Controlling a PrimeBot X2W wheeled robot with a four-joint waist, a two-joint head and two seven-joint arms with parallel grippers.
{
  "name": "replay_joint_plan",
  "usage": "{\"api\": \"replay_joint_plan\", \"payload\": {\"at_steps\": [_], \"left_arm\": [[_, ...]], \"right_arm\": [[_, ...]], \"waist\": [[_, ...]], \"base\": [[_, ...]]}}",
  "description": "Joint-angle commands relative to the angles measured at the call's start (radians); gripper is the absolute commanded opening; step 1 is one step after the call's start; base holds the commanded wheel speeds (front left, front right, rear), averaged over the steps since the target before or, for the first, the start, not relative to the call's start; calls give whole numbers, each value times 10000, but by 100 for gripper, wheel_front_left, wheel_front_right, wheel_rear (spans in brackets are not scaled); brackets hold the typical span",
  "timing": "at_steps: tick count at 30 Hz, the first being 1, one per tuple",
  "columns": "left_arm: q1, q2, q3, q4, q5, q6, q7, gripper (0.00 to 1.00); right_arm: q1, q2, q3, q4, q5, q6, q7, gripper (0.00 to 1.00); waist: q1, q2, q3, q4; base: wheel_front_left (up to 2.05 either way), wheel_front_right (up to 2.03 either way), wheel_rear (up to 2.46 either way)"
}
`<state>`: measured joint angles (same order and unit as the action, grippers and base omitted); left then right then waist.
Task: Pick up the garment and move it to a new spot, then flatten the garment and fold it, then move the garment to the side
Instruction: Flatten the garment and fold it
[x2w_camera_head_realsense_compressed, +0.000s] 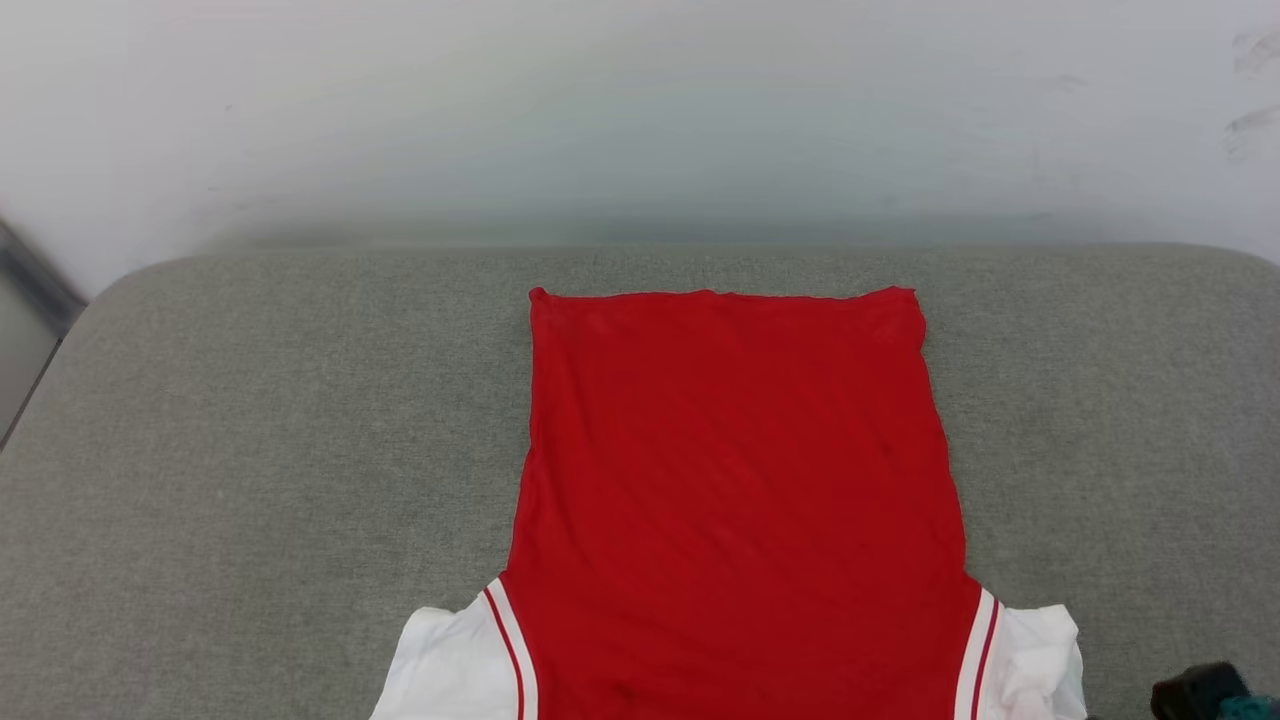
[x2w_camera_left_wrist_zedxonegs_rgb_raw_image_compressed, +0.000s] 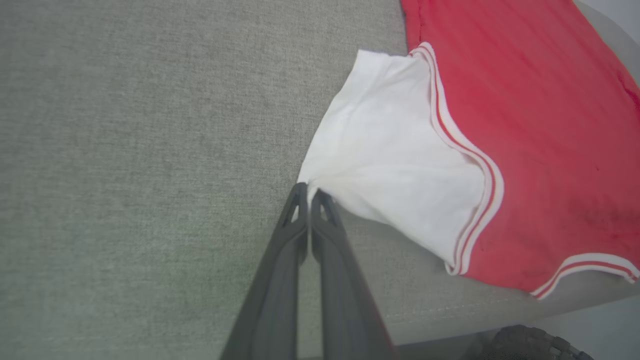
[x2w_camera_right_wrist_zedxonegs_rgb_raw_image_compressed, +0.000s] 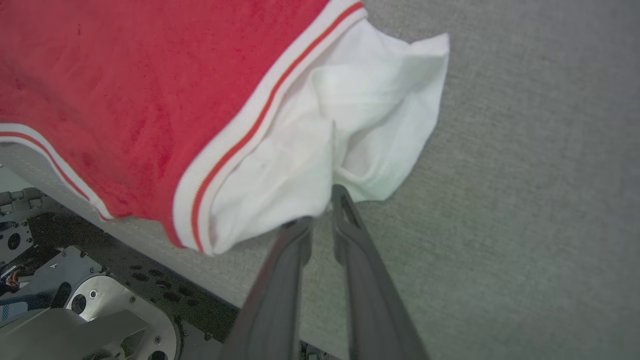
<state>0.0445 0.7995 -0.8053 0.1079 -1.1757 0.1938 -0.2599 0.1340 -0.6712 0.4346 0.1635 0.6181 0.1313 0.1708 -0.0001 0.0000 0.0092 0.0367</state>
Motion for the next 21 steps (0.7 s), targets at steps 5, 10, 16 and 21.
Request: {"api": "replay_joint_plan", "payload": {"at_steps": [5,10,16,21], "left_arm": [[-411,-90,-4,-376,399,152,-60,0],[-707,-80,120,-852,721,314,-65,0],[-1333,-97,246,-1409,1295,446,-69,0],[-1912,-222,248,-1780,1776,464,-67,0]], "right_arm": [[-555,-43,-1443,-1239,-338,-9,584,100],[-1907,-333,-2919,-2476,-649,-9,1272,100],[-4869,-956,-3221,-2750,-385,-9,2859,100],[-7475,-1413,-2226,-2061,105,-9,5413,100]], "waist": [[1,0,220,150],[1,0,686,364],[1,0,1674,839],[1,0,2710,1326]], "base": [[0,0,0],[0,0,0],[0,0,0],[0,0,0]]}}
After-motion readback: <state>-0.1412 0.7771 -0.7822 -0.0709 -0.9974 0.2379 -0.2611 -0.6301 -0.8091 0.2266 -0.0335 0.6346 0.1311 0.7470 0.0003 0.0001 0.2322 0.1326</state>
